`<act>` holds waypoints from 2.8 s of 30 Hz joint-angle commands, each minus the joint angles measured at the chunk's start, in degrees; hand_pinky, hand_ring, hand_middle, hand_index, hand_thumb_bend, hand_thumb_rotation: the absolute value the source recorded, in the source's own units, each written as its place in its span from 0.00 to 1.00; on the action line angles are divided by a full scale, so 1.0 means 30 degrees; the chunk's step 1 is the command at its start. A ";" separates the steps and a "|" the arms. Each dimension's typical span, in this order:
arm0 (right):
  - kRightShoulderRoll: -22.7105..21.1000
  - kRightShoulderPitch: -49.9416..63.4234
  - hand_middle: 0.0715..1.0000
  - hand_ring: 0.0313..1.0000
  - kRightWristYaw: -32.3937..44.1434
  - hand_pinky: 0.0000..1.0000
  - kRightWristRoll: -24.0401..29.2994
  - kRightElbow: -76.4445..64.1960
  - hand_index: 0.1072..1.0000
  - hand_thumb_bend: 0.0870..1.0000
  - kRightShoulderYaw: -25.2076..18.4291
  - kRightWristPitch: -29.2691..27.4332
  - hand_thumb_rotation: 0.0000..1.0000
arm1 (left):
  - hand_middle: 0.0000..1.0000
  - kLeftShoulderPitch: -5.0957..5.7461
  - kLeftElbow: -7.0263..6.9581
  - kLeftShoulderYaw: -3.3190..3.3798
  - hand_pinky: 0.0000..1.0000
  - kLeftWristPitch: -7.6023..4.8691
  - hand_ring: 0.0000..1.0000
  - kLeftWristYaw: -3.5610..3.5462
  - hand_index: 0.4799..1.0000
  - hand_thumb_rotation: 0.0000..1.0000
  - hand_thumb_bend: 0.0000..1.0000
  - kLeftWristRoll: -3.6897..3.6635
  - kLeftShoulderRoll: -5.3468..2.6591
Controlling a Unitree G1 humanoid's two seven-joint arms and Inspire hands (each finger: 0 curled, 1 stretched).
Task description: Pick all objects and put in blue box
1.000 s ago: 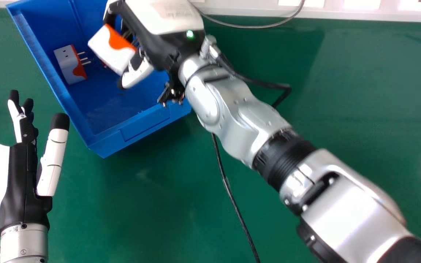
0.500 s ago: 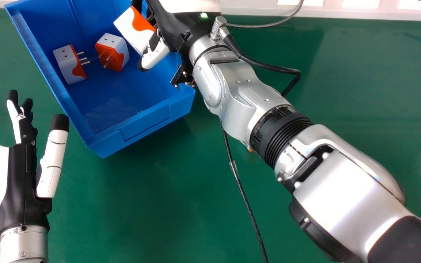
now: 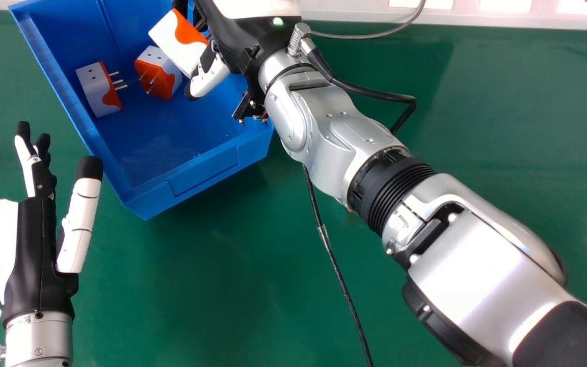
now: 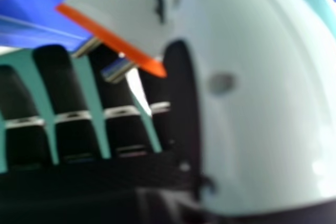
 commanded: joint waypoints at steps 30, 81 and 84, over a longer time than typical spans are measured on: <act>0.1605 -0.0809 1.00 1.00 -0.0591 1.00 -0.1329 -0.0598 1.00 0.65 0.1965 0.0189 0.83 | 1.00 -0.0397 -0.0520 -0.0417 0.98 0.0368 1.00 0.0467 1.00 1.00 0.71 0.0047 -0.0471; -0.8962 2.2800 1.00 1.00 0.1055 1.00 -0.4957 -2.2527 1.00 0.48 -0.3252 0.2929 0.76 | 1.00 -0.0070 -0.0998 0.0012 0.97 0.0550 1.00 0.0107 1.00 1.00 0.70 0.0048 -0.0322; -0.8726 2.1728 1.00 1.00 0.1244 1.00 -0.4771 -2.0850 1.00 0.48 -0.2968 0.2912 0.75 | 1.00 -0.0093 -0.1035 -0.0038 0.97 0.0634 1.00 0.0136 1.00 1.00 0.70 0.0123 -0.0338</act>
